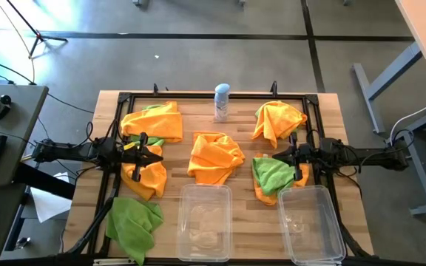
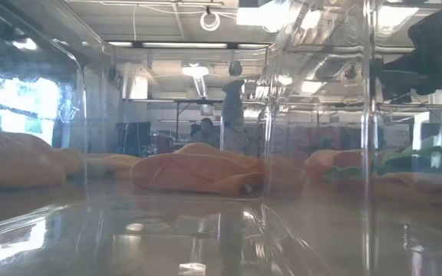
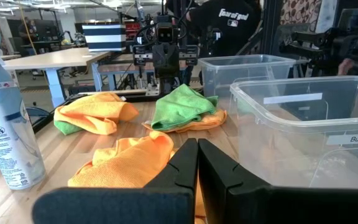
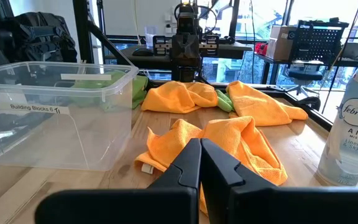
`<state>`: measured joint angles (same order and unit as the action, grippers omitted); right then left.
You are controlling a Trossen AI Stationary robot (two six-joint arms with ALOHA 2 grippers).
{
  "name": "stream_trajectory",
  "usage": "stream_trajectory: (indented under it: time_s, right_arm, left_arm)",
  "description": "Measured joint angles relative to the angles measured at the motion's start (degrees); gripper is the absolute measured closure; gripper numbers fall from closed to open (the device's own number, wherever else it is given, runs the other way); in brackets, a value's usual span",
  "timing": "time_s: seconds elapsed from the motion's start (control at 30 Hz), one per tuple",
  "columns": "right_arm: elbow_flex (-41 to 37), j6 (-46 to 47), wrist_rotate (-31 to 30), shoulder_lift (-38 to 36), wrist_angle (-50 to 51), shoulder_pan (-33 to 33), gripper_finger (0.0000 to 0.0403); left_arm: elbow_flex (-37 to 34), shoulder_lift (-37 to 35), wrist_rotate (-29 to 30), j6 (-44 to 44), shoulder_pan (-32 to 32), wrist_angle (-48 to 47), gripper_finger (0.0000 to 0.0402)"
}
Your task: Sort microfiber towel by color & place in baskets
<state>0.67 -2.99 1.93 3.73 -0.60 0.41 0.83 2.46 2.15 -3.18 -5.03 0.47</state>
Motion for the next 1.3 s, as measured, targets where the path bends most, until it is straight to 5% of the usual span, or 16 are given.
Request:
stream_trajectory:
  time_s: [0.43,0.87,1.07,1.3]
  right_arm:
    - [0.0,0.4,0.0,0.0,-1.2,0.0,0.0402]
    - [0.5,10.6,-0.5,0.0,-2.0,0.0,0.0402]
    - [8.7,9.5,-10.4,1.2,-0.3,0.1,0.0402]
    - [25.3,15.4,-23.3,12.5,18.1,0.1,0.0403]
  left_arm:
    - [0.0,0.0,0.0,0.0,0.0,0.0,0.0401]
    - [0.0,0.0,0.0,0.0,0.0,0.0,0.0401]
    - [0.0,0.0,0.0,0.0,0.0,0.0,0.0401]
    - [0.0,0.0,0.0,0.0,0.0,0.0,0.0401]
